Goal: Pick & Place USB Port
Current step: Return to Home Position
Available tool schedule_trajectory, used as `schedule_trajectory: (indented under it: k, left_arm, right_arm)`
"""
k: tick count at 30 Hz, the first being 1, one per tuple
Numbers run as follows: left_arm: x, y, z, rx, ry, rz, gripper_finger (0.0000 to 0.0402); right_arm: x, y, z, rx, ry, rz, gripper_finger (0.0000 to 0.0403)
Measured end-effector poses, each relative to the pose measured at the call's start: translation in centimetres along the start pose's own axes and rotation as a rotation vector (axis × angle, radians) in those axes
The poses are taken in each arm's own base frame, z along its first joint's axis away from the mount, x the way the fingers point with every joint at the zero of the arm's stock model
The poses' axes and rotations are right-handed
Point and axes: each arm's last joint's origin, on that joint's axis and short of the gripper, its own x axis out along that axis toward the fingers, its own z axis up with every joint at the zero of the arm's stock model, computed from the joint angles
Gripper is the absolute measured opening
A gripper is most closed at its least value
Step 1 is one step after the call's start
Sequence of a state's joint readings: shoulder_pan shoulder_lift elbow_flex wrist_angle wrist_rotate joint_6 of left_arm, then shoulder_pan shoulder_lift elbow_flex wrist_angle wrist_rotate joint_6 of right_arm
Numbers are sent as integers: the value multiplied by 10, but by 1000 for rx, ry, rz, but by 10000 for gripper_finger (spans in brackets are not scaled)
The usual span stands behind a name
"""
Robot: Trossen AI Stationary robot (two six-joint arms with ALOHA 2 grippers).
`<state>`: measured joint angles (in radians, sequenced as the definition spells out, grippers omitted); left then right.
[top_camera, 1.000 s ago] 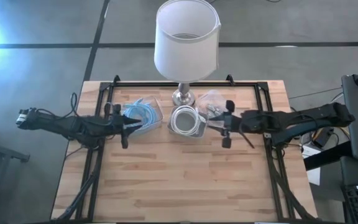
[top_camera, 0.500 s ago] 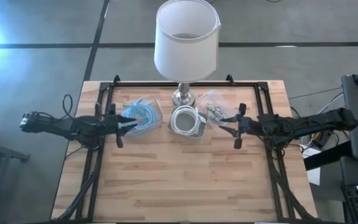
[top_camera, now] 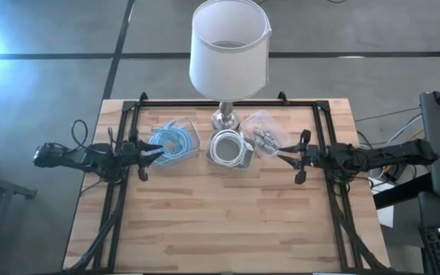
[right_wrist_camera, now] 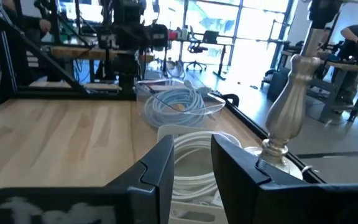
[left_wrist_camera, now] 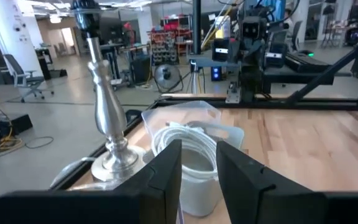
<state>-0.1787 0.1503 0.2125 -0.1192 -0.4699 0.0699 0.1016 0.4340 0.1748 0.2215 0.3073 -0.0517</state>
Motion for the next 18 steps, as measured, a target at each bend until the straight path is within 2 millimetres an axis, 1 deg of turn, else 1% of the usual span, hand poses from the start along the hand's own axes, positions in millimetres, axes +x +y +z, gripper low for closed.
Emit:
schedule_trajectory:
  k: [8,10,18]
  left_arm:
    - [-7,2,-15,-33,-74,5,104]
    - [-5,1,-22,-22,-53,3,104]
    - [-3,0,-28,-18,-44,-1,104]
  right_arm:
    - [-9,-3,-4,15,-53,-4,105]
    - [-11,-3,-7,19,-61,-5,103]
    - [-16,-4,-20,27,-85,-11,91]
